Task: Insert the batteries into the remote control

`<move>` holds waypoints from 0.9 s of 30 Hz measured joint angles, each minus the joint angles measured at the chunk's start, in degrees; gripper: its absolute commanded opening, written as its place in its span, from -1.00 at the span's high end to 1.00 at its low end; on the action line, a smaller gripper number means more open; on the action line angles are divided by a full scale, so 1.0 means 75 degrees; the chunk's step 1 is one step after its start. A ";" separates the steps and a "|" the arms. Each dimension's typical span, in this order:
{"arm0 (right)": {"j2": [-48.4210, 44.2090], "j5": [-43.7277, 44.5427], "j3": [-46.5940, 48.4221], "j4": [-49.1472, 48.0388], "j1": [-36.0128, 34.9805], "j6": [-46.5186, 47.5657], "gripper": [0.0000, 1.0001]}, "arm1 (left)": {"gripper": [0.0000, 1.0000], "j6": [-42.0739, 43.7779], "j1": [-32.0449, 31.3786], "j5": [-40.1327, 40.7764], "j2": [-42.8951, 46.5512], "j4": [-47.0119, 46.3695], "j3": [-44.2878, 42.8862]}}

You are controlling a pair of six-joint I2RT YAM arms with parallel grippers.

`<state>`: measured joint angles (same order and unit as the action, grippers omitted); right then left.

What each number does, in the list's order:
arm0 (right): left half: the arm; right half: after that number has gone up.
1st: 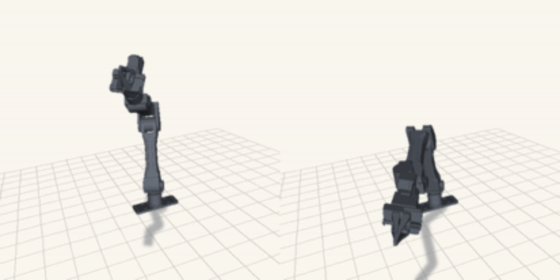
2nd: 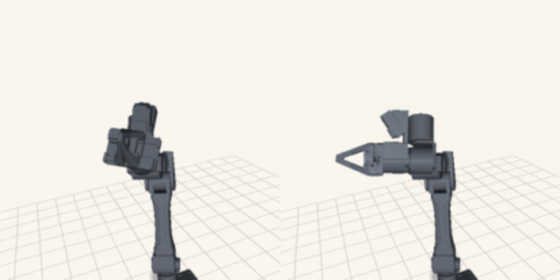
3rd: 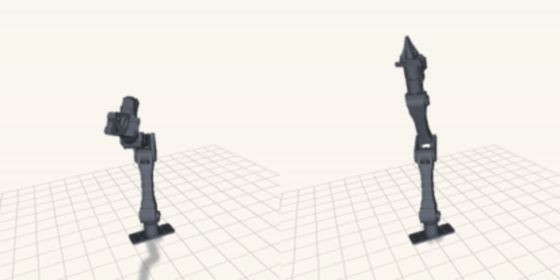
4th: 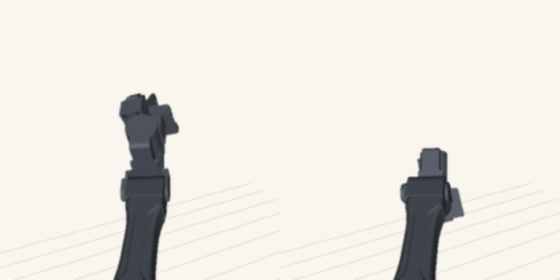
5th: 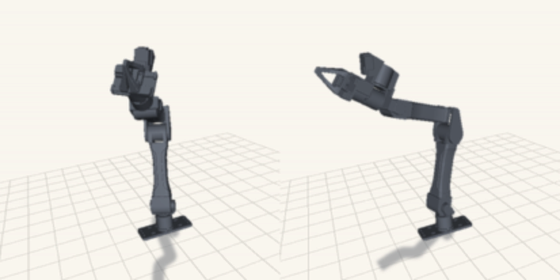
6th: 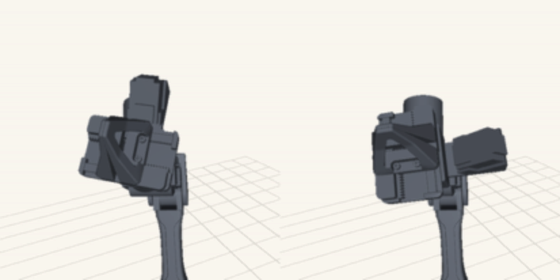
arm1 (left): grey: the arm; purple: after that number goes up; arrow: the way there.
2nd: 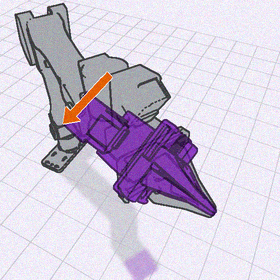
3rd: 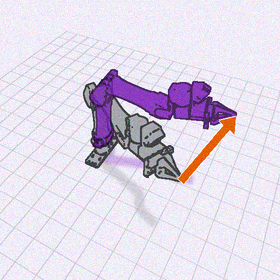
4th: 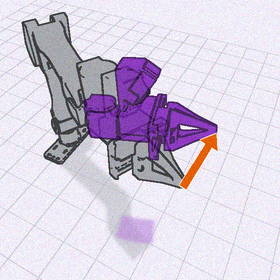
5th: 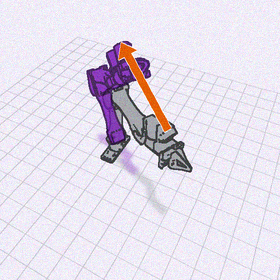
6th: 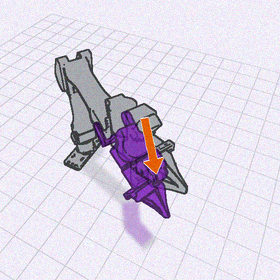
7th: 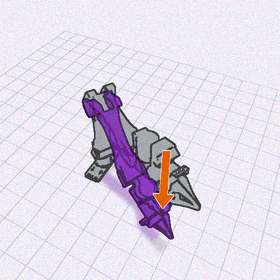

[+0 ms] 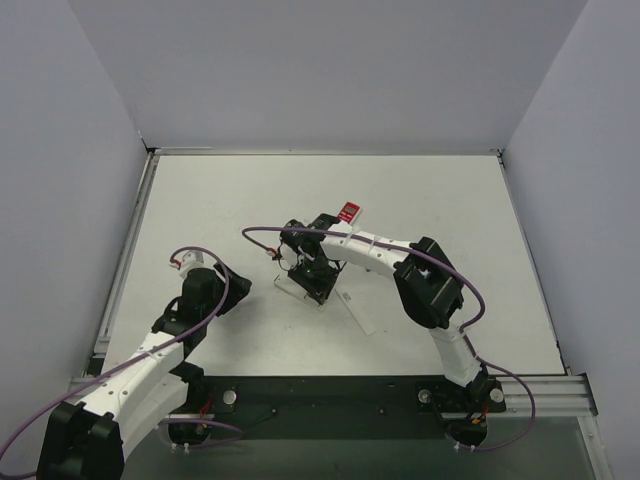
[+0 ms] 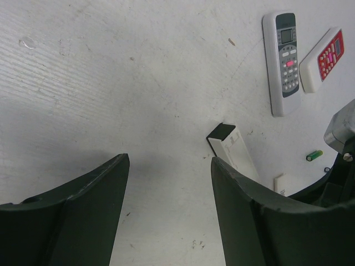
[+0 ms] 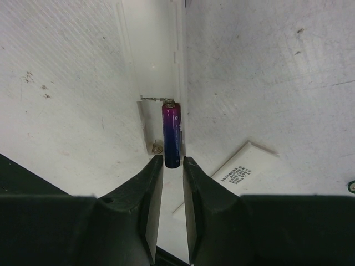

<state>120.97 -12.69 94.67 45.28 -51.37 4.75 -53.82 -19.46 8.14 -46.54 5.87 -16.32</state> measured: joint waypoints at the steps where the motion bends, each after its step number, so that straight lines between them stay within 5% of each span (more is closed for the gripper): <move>1: 0.0000 0.0003 0.0009 -0.0003 0.0000 -0.0006 0.67 | -0.41 0.0000 0.0000 0.0000 -0.0006 -0.0006 0.0003; 17: -0.0143 0.0029 -0.0038 -0.0073 0.0000 -0.0207 0.33 | -0.41 0.0052 0.0000 -0.0181 -0.0146 -0.0087 0.0000; 27: -0.2608 -0.0271 -0.1859 -0.1343 0.0216 -0.0309 0.71 | -0.42 0.0286 -0.0187 -0.0609 -0.0979 -0.0423 -0.0239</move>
<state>101.41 -14.72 80.73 35.20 -49.76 2.44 -51.68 -20.86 3.57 -53.89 2.70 -18.11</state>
